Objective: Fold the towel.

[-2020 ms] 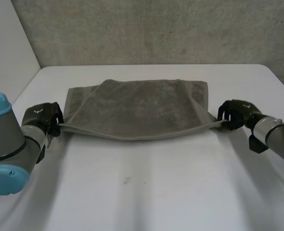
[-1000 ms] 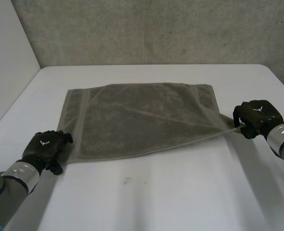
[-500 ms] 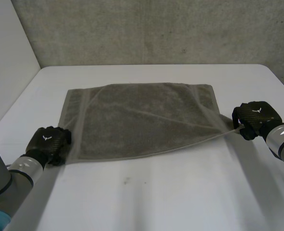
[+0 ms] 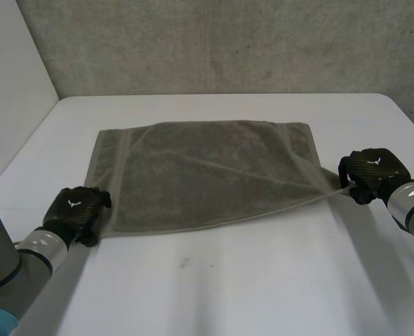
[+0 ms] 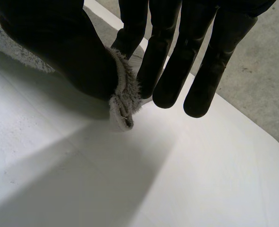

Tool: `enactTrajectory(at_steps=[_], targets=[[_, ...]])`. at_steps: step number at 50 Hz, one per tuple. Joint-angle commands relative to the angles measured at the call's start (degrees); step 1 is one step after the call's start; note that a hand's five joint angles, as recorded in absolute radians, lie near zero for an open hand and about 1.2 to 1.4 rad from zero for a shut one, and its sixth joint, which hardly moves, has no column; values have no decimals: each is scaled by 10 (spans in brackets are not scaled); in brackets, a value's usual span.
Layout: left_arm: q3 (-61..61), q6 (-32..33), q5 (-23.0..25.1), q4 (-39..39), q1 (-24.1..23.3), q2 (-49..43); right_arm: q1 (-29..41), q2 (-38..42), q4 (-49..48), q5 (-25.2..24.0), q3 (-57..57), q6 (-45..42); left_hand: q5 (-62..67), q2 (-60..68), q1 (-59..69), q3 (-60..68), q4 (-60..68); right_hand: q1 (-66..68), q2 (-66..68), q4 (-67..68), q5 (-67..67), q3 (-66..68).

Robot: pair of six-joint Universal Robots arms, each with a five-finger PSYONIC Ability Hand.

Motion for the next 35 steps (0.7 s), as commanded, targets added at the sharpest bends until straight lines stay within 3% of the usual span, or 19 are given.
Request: enactTrajectory(at_steps=[1, 16, 23, 29, 35], targets=[[13, 2, 0, 2, 0, -9, 0, 2, 0, 0, -1, -1, 71, 70, 66, 68, 71, 16, 122, 115, 133, 119], [75, 1, -1, 2, -1, -56, 0, 8, -2, 1, -3, -4, 227, 227, 222, 225, 228, 16, 122, 115, 133, 119], [90, 1, -4, 2, -1, -67, 0, 8, -2, 0, -3, -5, 501, 500, 496, 498, 501, 16, 122, 115, 133, 119], [82, -3, -8, -1, -2, -52, 1, 7, 2, -6, -5, -7, 501, 501, 496, 499, 502, 16, 122, 115, 133, 119], [32, -5, -7, -11, -15, 28, 2, 2, 17, -5, -15, -9, 501, 501, 496, 499, 502, 16, 122, 115, 133, 119]])
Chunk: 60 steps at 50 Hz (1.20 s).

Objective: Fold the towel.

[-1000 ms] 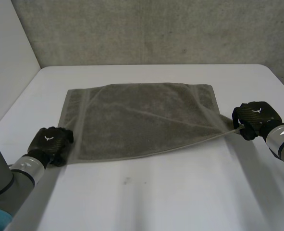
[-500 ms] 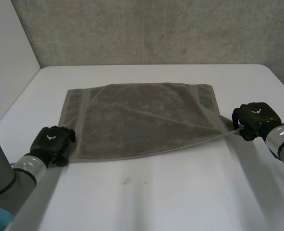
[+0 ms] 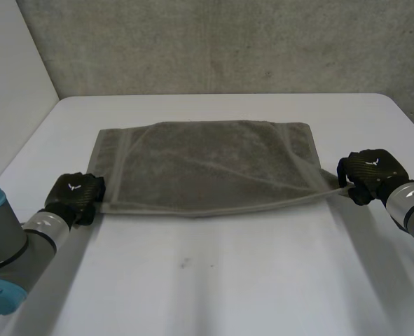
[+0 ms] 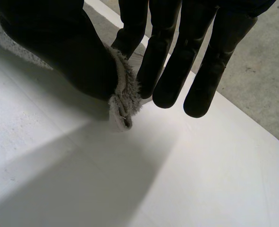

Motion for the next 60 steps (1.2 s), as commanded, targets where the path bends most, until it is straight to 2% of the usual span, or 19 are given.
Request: enactTrajectory(at_steps=[1, 3, 5, 11, 13, 16, 18, 23, 30, 34, 36, 40, 42, 45, 48, 49, 52, 54, 60], targets=[[-62, -5, 0, -14, -14, 93, 2, -8, 33, -2, -16, -10, 125, 114, 137, 115, 114, 14, 122, 115, 133, 117], [-74, -4, 1, -19, -16, 110, 1, -10, 65, -3, -23, -22, 125, 114, 137, 115, 114, 14, 122, 115, 133, 117], [-87, -4, 1, -29, -18, 130, -2, -20, 150, -6, -40, -63, 125, 114, 137, 115, 114, 14, 122, 115, 133, 117], [-129, 1, 3, -100, -22, 214, -5, -52, 265, -6, -54, -141, 125, 114, 137, 115, 114, 14, 122, 115, 133, 117], [-146, 5, 2, -152, -19, 251, -14, -89, 323, -4, -48, -187, 125, 114, 137, 115, 114, 14, 122, 115, 133, 117], [-155, 5, 2, -182, -17, 276, -23, -116, 349, -4, -40, -208, 125, 114, 137, 115, 114, 14, 122, 115, 133, 117], [-167, 5, 2, -233, -14, 330, -44, -173, 394, -7, -18, -247, 125, 114, 137, 115, 114, 14, 122, 115, 133, 117], [-171, 5, 4, -284, -10, 396, -62, -231, 416, -8, -3, -298, 125, 114, 137, 115, 114, 14, 122, 115, 133, 117], [-157, 6, 9, -289, -7, 406, -67, -255, 404, -8, -21, -315, 125, 114, 137, 115, 114, 14, 122, 115, 133, 117], [-126, 5, 10, -268, -3, 345, -62, -225, 347, -13, -41, -293, 125, 114, 137, 115, 114, 14, 122, 115, 133, 117], [-89, 7, 7, -241, -4, 271, -54, -145, 278, -6, -72, -258, 125, 114, 137, 115, 114, 14, 122, 115, 133, 117], [-37, 6, 6, -222, -9, 196, -25, -80, 229, 5, -112, -217, 125, 114, 137, 115, 114, 14, 122, 115, 133, 117], [28, 3, 3, -214, -15, 119, 19, -11, 190, 32, -166, -187, 125, 114, 137, 115, 114, 14, 122, 115, 133, 117], [60, 2, 3, -212, -18, 82, 35, 27, 172, 51, -190, -182, 125, 114, 137, 115, 114, 14, 122, 115, 133, 117], [135, -2, 2, -212, -29, 12, 60, 115, 110, 84, -250, -170, 125, 114, 137, 115, 114, 14, 122, 115, 133, 117], [184, -2, -1, -212, -37, -31, 60, 116, 110, 84, -250, -170, 125, 114, 137, 115, 114, 14, 122, 115, 133, 117], [225, -3, -9, -212, -40, -64, 71, 161, 56, 89, -280, -157, 125, 114, 137, 115, 114, 14, 122, 115, 133, 117], [303, -5, -39, -212, -45, -118, 80, 195, 5, 96, -309, -146, 125, 114, 137, 115, 114, 14, 122, 115, 133, 117], [384, -12, -61, -212, -55, -169, 83, 250, -53, 112, -364, -143, 125, 114, 137, 115, 114, 14, 122, 115, 133, 117]])
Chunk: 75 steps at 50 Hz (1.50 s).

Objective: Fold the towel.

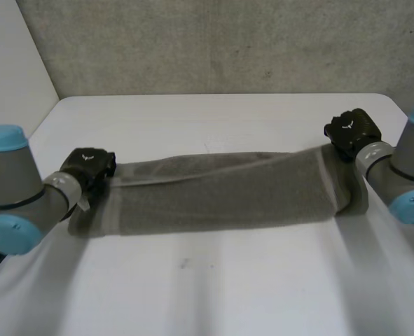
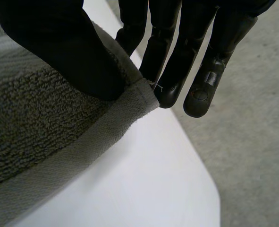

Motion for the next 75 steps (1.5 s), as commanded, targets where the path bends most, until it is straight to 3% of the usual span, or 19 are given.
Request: enactTrajectory(at_steps=[1, 6, 19, 20, 21, 22, 23, 24, 31, 42, 47, 50, 52, 56, 63, 75], targets=[[93, -6, -28, 0, -10, -59, 3, 66, -69, 17, -69, 6, 114, 103, 132, 104, 103, 11, 119, 115, 131, 116], [180, -26, -31, 0, -13, -114, 4, 99, -72, 19, -108, 6, 114, 103, 132, 104, 103, 11, 119, 115, 131, 116], [273, -29, -32, -2, -24, -189, 6, 143, -72, 36, -154, 6, 114, 103, 132, 104, 103, 11, 119, 115, 131, 116], [273, -29, -32, -2, -24, -189, 6, 147, -72, 35, -159, 6, 114, 103, 132, 104, 103, -298, -190, -195, -178, -193], [275, -29, -32, -3, -25, -192, 6, 147, -72, 35, -159, 6, -12, -24, 6, -23, -24, -301, -193, -198, -181, -196], [275, -29, -33, -3, -25, -192, 6, 150, -73, 31, -161, 8, -378, -390, -360, -389, -389, -689, -581, -585, -569, -584], [275, -29, -33, -3, -25, -192, 6, 150, -73, 31, -161, 8, -382, -393, -364, -392, -393, -689, -581, -585, -569, -584], [275, -28, -34, -4, -25, -191, 6, 150, -75, 29, -164, 13, -586, -597, -568, -596, -597, -689, -581, -585, -569, -584], [246, -32, -34, -13, -27, -147, 6, 103, -92, 27, -161, 59, -586, -597, -568, -596, -597, -689, -581, -585, -569, -584], [29, -40, -32, 2, -20, 52, -6, -82, -79, 28, -9, 145, -586, -597, -568, -596, -597, -689, -581, -585, -569, -584], [-80, -53, -31, 35, -18, 134, -43, -153, 31, 14, 89, 149, -586, -597, -568, -596, -597, -689, -581, -585, -569, -584], [-144, -73, -30, 68, -17, 170, -48, -162, 66, 3, 107, 148, -586, -597, -568, -596, -597, -681, -573, -578, -561, -576], [-193, -97, -29, 101, -18, 192, -55, -165, 117, -22, 135, 150, -586, -597, -568, -596, -597, -603, -495, -499, -482, -497], [-226, -123, -29, 118, -18, 207, -69, -165, 130, -45, 168, 151, -586, -597, -568, -596, -597, -537, -429, -433, -417, -432], [-254, -154, -27, 128, -15, 211, -84, -134, 74, -99, 221, 152, -586, -597, -568, -596, -597, -501, -393, -398, -381, -396], [-257, -155, -27, 128, -14, 211, -90, -64, 18, -102, 211, 145, -586, -597, -568, -596, -597, -404, -296, -300, -284, -299]])
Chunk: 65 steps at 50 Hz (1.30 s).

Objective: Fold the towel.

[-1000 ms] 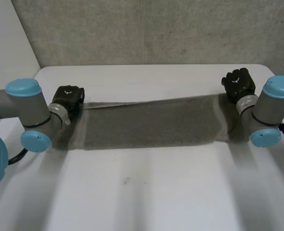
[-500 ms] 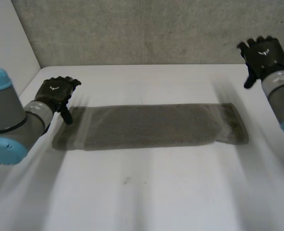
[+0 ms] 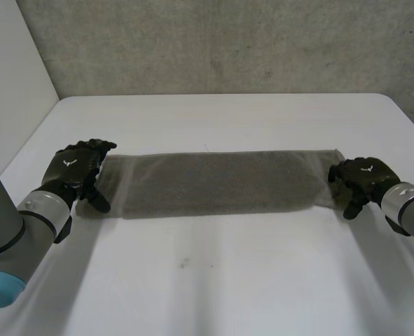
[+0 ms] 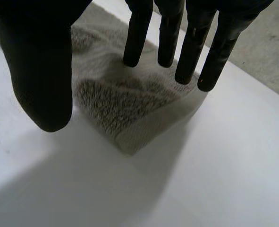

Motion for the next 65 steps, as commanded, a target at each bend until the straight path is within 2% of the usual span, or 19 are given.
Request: enactTrajectory(at_steps=[1, 5, 7, 8, 9, 15, 27, 33, 38, 41, 45, 46, 48, 49, 51, 52, 55, 61, 65], targets=[[0, 2, 1, -2, 0, -1, -4, 41, -27, 3, -16, -5, -16, 6, -3, 4, 4, 101, 153, 146, 155, 148], [-1, 2, 0, -2, 0, -1, -4, 52, -35, 5, -23, -5, -16, 6, -3, 4, 4, 167, 219, 212, 221, 214], [-2, 2, 1, -2, 0, -1, -5, 57, -39, 5, -27, -5, -16, 6, -3, 4, 4, 251, 303, 296, 305, 298], [-4, 2, 1, -2, 0, -1, -8, 59, -44, 6, -30, -5, -16, 6, -3, 4, 4, 411, 463, 456, 465, 458], [-5, 2, 1, -1, 0, -1, -14, 59, -51, 9, -30, -5, -16, 6, -3, 4, 4, 489, 540, 533, 542, 536], [-5, 2, 1, -2, -2, -1, -33, 42, -75, 53, -30, -4, -16, 6, -3, 4, 4, 489, 541, 534, 543, 536], [-10, 1, 1, -2, -2, 1, -106, 1, -65, 54, -35, -13, -16, 6, -3, 4, 4, 489, 541, 534, 543, 536], [-11, 1, 1, -2, -2, 2, -170, -2, -52, 54, -67, -70, -16, 6, -3, 4, 4, 489, 541, 534, 543, 536], [-14, 1, 1, -2, -3, 3, -166, -4, -33, 54, -97, -122, -16, 6, -3, 4, 4, 489, 541, 534, 543, 536], [-14, 1, 1, -2, -3, 7, -120, -13, -33, 54, -121, -114, -16, 6, -3, 4, 4, 489, 541, 534, 543, 536], [-11, 1, 0, -1, -3, 15, -1, -12, -35, 61, -172, -91, -16, 6, -3, 4, 4, 489, 541, 534, 543, 536], [-11, 1, 0, -1, -3, 15, 0, -12, -35, 61, -172, -91, -16, 6, -3, 4, 4, 489, 541, 534, 543, 536], [-5, 0, 0, -1, -3, 19, 84, 2, -40, 58, -199, -84, -16, 6, -3, 4, 4, 489, 541, 534, 543, 536], [-5, 0, 0, -1, -3, 19, 84, 2, -40, 58, -199, -84, -16, 6, -3, 4, 4, 489, 541, 534, 543, 536], [1, -1, 0, -1, -3, 20, 173, 25, -54, 54, -219, -84, -16, 6, -3, 4, 4, 489, 541, 534, 543, 536], [2, -1, 0, -1, -3, 20, 174, 25, -54, 54, -219, -84, -16, 6, -3, 4, 4, 489, 541, 534, 543, 536], [9, -2, -1, -1, -4, 22, 298, 69, -102, 46, -222, -89, -16, 6, -3, 4, 4, 489, 541, 534, 543, 536], [10, -2, -1, -1, -4, 22, 386, 135, -120, 34, -216, -89, -16, 6, -3, 4, 4, 489, 541, 534, 543, 536], [9, -2, -1, -1, -7, 22, 400, 154, -113, 36, -212, -89, -16, 6, -3, 4, 4, 489, 541, 534, 543, 536]])
